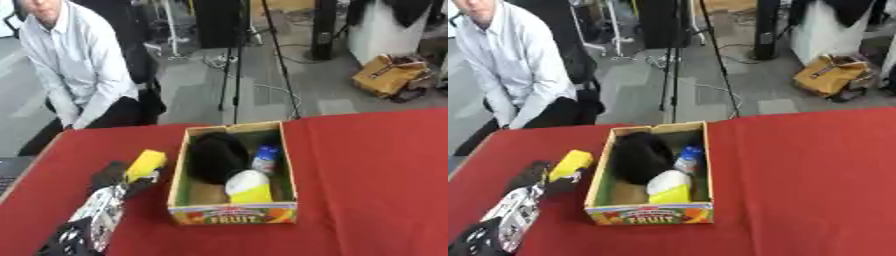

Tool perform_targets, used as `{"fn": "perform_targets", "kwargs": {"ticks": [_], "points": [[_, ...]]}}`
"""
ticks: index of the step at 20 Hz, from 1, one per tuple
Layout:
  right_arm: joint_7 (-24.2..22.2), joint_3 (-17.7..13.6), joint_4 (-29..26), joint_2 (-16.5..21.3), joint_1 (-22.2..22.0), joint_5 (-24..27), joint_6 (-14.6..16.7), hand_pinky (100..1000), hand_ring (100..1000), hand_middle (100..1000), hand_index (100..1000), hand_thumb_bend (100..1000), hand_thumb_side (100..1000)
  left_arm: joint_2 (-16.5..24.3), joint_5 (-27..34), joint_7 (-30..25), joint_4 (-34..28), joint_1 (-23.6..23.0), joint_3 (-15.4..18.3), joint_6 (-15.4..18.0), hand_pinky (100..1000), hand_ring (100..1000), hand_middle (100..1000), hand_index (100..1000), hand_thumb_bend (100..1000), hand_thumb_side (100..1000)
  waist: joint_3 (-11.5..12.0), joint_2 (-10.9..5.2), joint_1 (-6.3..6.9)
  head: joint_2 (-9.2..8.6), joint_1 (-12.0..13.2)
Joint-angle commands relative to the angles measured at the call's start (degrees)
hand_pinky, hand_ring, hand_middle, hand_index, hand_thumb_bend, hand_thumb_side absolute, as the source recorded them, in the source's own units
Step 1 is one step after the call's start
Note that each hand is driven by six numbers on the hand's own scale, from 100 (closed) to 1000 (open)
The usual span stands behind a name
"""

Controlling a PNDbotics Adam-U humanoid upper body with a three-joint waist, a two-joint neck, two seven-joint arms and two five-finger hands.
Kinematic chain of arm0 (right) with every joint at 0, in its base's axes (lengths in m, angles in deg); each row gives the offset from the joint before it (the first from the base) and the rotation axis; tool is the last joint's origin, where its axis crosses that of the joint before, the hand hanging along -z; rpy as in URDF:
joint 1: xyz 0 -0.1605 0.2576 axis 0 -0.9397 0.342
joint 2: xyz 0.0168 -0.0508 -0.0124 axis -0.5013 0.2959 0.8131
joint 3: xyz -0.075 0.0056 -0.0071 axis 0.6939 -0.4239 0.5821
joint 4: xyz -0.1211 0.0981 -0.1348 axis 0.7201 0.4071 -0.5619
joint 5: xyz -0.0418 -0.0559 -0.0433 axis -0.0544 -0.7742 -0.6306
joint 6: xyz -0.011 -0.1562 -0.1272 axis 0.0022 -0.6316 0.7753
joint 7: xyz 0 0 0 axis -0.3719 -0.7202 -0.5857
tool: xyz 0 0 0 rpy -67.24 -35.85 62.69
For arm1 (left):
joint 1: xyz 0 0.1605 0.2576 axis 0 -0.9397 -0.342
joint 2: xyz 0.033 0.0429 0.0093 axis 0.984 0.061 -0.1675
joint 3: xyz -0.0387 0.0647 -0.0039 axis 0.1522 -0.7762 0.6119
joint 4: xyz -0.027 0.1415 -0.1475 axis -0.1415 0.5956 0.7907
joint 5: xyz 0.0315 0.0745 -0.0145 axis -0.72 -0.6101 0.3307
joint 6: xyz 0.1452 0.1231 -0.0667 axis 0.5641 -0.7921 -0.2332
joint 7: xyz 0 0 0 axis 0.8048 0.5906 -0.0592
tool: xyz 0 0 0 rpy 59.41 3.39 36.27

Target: Pick up objects on the table and place them in the box.

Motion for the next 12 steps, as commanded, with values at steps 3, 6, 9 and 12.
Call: {"fn": "perform_targets", "kwargs": {"ticks": [3,6,9,12], "points": [[-0.5,0.0,-1.3,0.4,0.8,0.8,0.1,911,885,748,767,100,1000,2.3,0.6,-1.8,0.5,1.6,0.7,0.2,1000,1000,1000,1000,630,1000,0.0,-0.9,-0.38,-0.77,0.4],[-0.6,0.1,-1.3,0.4,0.8,1.0,0.1,911,885,748,767,100,1000,2.5,0.9,-2.7,1.3,1.7,0.8,0.4,1000,1000,1000,1000,637,1000,-0.2,-0.86,-0.38,-0.9,0.6],[-0.7,0.1,-1.3,0.4,0.8,1.1,0.1,912,885,748,766,100,1000,2.6,0.7,-3.1,1.7,1.8,0.8,0.6,1000,1000,1000,1000,638,1000,-0.3,-0.81,-0.4,-1.05,0.7],[-0.8,0.1,-1.3,0.3,0.8,1.2,0.2,912,886,748,766,100,1000,2.7,0.1,-2.7,1.9,2.0,0.9,0.3,1000,1000,1000,1000,636,1000,-0.4,-0.75,-0.43,-1.13,0.8]]}}
